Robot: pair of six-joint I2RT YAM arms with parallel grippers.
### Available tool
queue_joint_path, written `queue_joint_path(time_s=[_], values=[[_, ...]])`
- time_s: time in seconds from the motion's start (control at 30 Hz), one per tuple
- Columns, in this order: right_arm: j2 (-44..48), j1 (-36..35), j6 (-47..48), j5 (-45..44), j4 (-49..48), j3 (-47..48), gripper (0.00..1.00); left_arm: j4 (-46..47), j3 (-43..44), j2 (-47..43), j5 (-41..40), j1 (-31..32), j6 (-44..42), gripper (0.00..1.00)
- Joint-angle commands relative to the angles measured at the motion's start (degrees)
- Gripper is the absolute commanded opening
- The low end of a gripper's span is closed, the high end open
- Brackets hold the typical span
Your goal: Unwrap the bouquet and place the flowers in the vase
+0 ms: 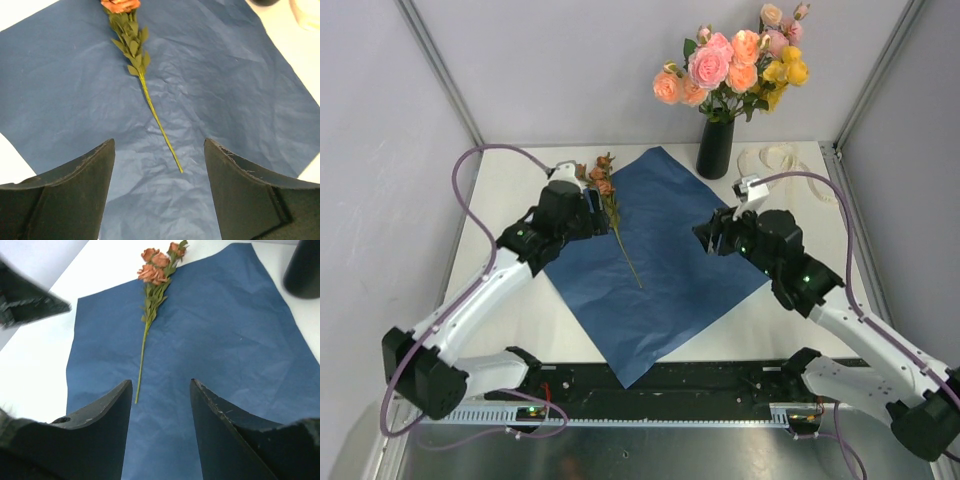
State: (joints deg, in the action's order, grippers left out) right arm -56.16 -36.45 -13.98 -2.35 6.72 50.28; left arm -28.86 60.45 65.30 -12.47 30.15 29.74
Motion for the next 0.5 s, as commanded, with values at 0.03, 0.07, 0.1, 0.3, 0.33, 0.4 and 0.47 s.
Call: queue_joint_path(time_s=[0.03, 0.07, 0.1, 0.3, 0.33, 0.4, 0.47], values=[[7.4, -1.9, 1.0, -0.9, 2.9, -3.2, 0.54, 1.7, 5.3, 9.8, -5.5, -2.0, 1.0, 0.73], [8.4, -2.0, 1.2, -0.9, 2.8, -3.9, 0.54, 2.6, 5.8, 11.7, -5.9, -2.2, 0.7, 0.72], [9.4, -2.0, 1.3, -0.9, 2.8, -4.4, 0.54, 3.4, 6.1, 13.9, -6.1, -2.4, 0.5, 0.71], [14.1, -2.0, 1.1, 1.5, 0.2, -7.3, 0.53, 7.1, 7.9, 23.7, -4.0, -3.3, 2.3, 0.67], [14.5, -2.1, 1.1, 2.4, -0.6, -7.9, 0.53, 7.7, 8.1, 25.3, -3.7, -3.3, 2.4, 0.66], [15.0, -2.1, 1.1, 3.0, -1.8, -8.5, 0.53, 8.7, 8.8, 28.5, -3.2, -3.5, 2.7, 0.65], [15.4, -2.1, 1.1, 3.0, -2.5, -8.7, 0.52, 9.1, 10.0, 31.9, -2.5, -3.8, 3.4, 0.63]])
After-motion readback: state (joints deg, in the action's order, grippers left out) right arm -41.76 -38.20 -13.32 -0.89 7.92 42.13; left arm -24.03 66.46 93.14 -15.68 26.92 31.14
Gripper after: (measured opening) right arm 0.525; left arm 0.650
